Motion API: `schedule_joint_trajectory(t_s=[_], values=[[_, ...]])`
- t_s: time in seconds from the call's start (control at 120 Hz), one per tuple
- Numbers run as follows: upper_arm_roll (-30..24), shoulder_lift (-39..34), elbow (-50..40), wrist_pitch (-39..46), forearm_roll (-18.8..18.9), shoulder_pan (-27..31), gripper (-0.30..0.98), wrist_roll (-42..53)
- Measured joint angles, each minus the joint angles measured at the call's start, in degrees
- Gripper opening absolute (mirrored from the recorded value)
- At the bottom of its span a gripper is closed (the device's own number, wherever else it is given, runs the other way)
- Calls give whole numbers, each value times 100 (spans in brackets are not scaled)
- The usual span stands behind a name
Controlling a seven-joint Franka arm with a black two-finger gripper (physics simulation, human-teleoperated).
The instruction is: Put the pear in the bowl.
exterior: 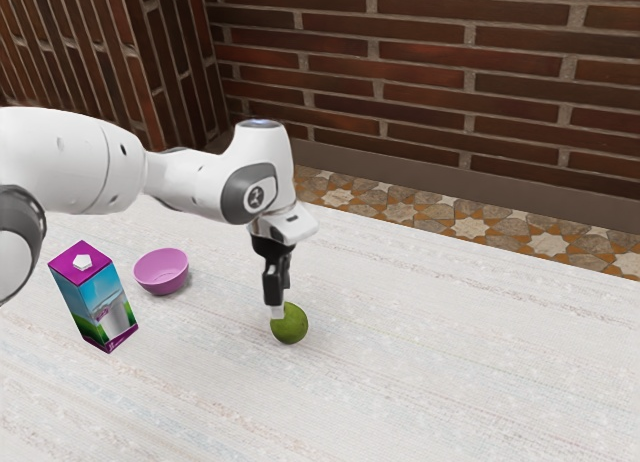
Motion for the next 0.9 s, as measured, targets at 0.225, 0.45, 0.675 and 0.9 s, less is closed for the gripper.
schedule_joint_trajectory(t_s=[0.225,0.45,0.675,0.9], values=[[2,260,-28,306,-213,-7,69,375],[1,568,-30,451,-358,-27,69,634],[3,595,-31,612,-326,-105,36,746],[3,255,-206,690,-272,-123,22,784]])
